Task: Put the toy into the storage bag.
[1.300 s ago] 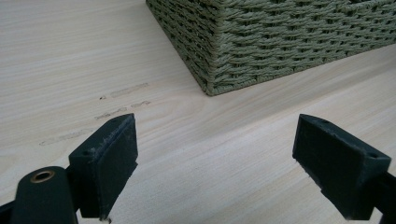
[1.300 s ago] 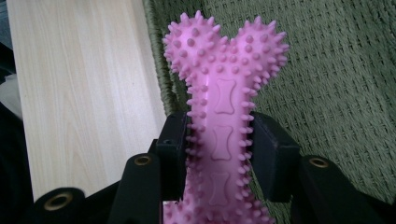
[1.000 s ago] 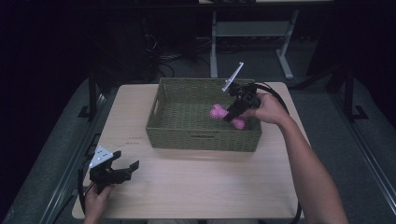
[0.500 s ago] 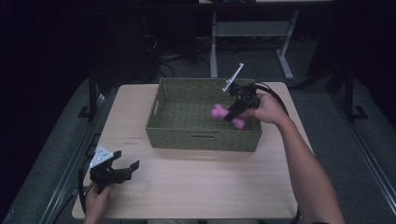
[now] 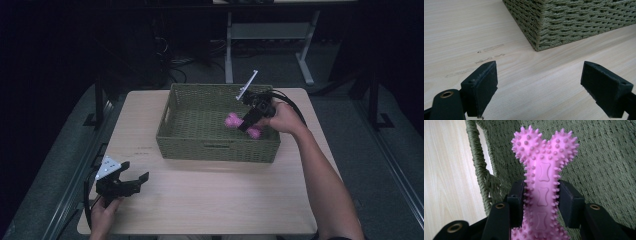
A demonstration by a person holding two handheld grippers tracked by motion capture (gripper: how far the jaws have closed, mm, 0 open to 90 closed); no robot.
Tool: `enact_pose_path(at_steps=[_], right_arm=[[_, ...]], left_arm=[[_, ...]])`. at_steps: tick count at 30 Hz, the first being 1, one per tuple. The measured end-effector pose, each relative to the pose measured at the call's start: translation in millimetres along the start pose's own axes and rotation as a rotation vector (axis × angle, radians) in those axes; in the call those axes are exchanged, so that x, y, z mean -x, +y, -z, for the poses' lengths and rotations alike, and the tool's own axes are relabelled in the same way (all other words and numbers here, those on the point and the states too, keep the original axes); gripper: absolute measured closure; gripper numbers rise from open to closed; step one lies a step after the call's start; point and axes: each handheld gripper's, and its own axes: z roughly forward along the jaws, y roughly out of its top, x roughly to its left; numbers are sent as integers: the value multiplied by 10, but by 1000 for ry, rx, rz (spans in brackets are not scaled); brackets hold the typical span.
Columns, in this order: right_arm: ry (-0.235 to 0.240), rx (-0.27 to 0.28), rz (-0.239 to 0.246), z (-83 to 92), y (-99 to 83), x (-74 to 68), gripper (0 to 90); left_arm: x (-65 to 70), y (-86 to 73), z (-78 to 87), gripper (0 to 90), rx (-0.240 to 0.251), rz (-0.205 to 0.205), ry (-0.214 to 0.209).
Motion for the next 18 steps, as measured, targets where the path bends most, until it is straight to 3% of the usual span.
enact_pose_path(at_steps=[18], right_arm=[[4,-20,-27,-193,-47,42,578]], left_arm=[[7,2,-5,134,2,-3,0]])
